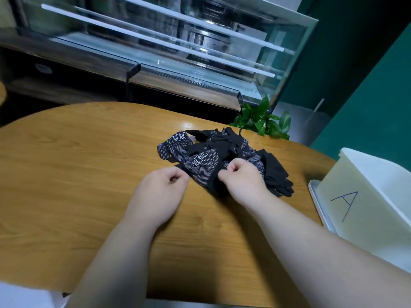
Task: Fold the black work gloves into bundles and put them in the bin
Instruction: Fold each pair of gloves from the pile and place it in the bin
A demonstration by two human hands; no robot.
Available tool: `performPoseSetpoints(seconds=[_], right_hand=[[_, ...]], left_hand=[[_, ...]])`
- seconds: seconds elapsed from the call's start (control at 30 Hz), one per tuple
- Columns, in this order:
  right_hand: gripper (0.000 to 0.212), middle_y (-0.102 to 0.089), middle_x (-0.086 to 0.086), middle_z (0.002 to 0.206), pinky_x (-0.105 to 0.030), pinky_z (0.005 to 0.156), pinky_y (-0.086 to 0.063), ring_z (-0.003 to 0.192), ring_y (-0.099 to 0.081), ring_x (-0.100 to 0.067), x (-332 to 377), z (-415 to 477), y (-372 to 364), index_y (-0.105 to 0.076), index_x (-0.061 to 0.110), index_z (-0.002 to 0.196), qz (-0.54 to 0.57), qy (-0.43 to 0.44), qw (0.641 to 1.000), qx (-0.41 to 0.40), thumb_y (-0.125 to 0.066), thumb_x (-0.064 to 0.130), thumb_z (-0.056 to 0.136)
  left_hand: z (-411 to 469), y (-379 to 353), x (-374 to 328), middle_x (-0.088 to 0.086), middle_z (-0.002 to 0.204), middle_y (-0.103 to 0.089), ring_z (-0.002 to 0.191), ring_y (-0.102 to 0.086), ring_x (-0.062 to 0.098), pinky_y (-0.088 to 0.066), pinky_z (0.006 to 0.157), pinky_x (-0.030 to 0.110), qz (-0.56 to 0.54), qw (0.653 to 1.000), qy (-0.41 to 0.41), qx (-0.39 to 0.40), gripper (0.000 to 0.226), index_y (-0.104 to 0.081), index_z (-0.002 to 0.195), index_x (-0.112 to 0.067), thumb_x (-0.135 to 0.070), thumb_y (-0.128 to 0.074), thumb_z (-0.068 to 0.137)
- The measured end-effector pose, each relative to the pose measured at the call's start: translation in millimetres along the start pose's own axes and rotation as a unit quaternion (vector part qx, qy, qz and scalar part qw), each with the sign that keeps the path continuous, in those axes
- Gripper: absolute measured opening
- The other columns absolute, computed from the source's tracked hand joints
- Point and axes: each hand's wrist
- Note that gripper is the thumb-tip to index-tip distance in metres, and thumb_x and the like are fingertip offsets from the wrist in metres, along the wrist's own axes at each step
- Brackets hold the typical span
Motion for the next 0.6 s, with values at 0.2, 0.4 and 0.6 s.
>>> performPoseSetpoints(seconds=[0.2,0.4,0.6], right_hand=[[0.021,-0.06,-0.008,0.067,-0.036,0.057,-0.042,0.063,-0.057,-0.025,21,-6,67,-0.056,0.025,0.065,0.208,0.015,0.978,0.006,-0.065,0.008,0.072],[0.013,-0.074,-0.014,0.085,-0.033,0.062,-0.058,0.078,-0.07,-0.027,22,0,116,-0.068,0.008,0.09,0.164,0.036,0.982,0.082,-0.061,-0.002,0.089],[0.018,-0.077,-0.011,0.088,-0.054,0.09,-0.055,0.081,-0.072,-0.028,32,-8,135,-0.079,0.016,0.091,0.029,0.093,0.988,0.122,-0.066,0.004,0.09]], left_hand=[[-3,-2,-9,-0.019,0.082,-0.071,0.087,-0.064,0.01,-0.05,0.08,0.031,-0.068,0.997,-0.009,-0.021,0.015,-0.07,0.076,-0.039,-0.034,-0.063,0.089],[-10,-11,-19,-0.018,0.082,-0.071,0.084,-0.063,0.006,-0.05,0.079,0.03,-0.045,0.999,-0.018,0.016,0.018,-0.07,0.075,-0.034,-0.033,-0.06,0.09],[-11,-15,-20,-0.019,0.08,-0.07,0.08,-0.062,0.004,-0.049,0.075,0.028,-0.03,0.999,-0.023,0.029,0.015,-0.068,0.076,-0.037,-0.037,-0.061,0.089]])
Point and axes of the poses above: each hand's wrist, its own z-axis towards the middle knuckle, its own y-axis out of the back of the hand, x = y × z
